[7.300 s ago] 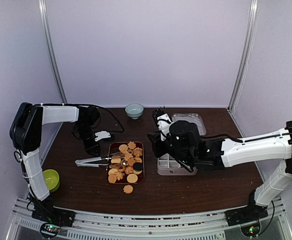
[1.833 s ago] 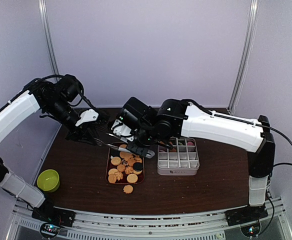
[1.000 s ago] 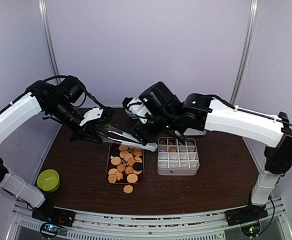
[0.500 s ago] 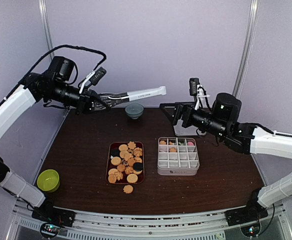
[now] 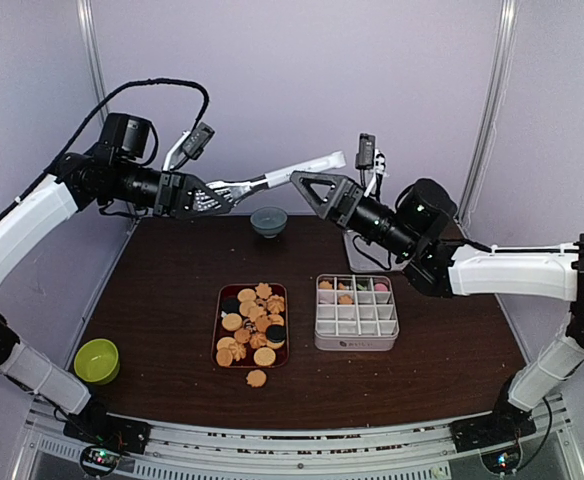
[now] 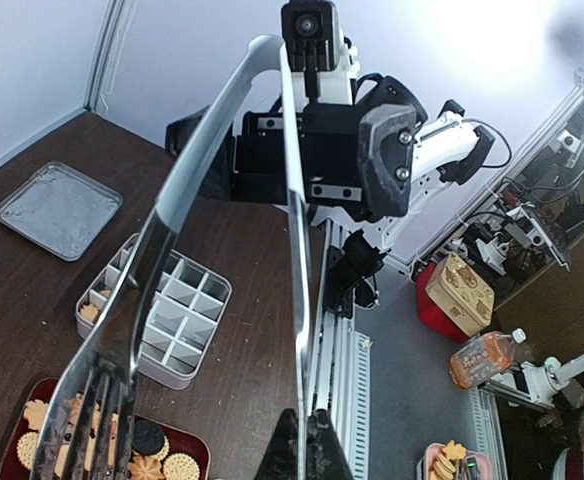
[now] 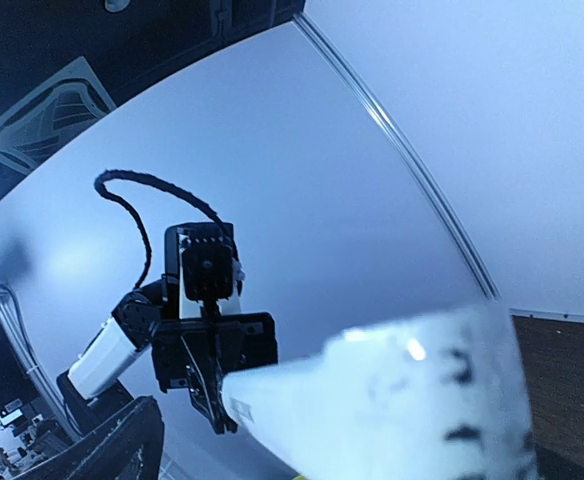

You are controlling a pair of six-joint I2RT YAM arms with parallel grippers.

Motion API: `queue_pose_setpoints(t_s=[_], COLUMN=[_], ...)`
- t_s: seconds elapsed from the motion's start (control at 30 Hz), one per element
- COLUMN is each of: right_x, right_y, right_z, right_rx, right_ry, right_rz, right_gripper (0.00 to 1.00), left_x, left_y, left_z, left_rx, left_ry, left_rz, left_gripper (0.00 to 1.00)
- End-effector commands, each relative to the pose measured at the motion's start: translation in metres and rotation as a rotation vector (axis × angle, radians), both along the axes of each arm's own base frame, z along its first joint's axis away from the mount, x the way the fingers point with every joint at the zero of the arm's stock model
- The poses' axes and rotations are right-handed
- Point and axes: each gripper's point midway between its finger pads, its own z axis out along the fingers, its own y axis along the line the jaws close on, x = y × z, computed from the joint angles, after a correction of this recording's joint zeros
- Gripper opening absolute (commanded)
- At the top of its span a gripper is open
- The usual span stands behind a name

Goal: Pack the cookies
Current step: Pass from the left arm to the right

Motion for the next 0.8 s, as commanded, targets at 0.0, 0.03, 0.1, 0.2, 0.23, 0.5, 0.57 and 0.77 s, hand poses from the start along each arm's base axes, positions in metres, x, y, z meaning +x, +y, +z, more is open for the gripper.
queue_pose_setpoints(t_s=[0.0,0.03,0.1,0.2,0.23,0.5,0.57,0.77], right_x=[-0.012,-0.011,-0.012,-0.013,-0.013,-0.027,-0.029,-0.037], right_y=[-0.001,0.002,0.004,0.009,0.011,0.013,0.010,0.013], right_z=[0.038,0.037,0.037,0.032,0.031,0.032,0.033,0.031], right_rx=[0.140,0.137,0.136,0.112,0.105,0.099,0.099,0.018], right_ry=[-0.055,-0.052,-0.047,-0.037,-0.034,-0.041,-0.048,-0.062], right_rz=[0.088,0.098,0.116,0.140,0.150,0.322,0.356,0.432], right_gripper=[0.96,0.94,0.90,0.80,0.77,0.64,0.62,0.59], left_x=[-0.013,-0.014,-0.014,-0.015,-0.016,-0.020,-0.021,-0.023], left_y=[0.002,0.003,0.003,0.004,0.004,0.005,0.006,0.008], left_z=[0.023,0.023,0.022,0.023,0.022,0.018,0.018,0.017], left_rx=[-0.082,-0.083,-0.077,-0.077,-0.076,-0.056,-0.050,-0.034], left_ry=[-0.055,-0.058,-0.063,-0.075,-0.078,-0.082,-0.091,-0.114], left_rz=[-0.053,-0.054,-0.056,-0.062,-0.064,-0.086,-0.091,-0.095], left_gripper=[0.00,0.00,0.00,0.00,0.00,0.00,0.00,0.00])
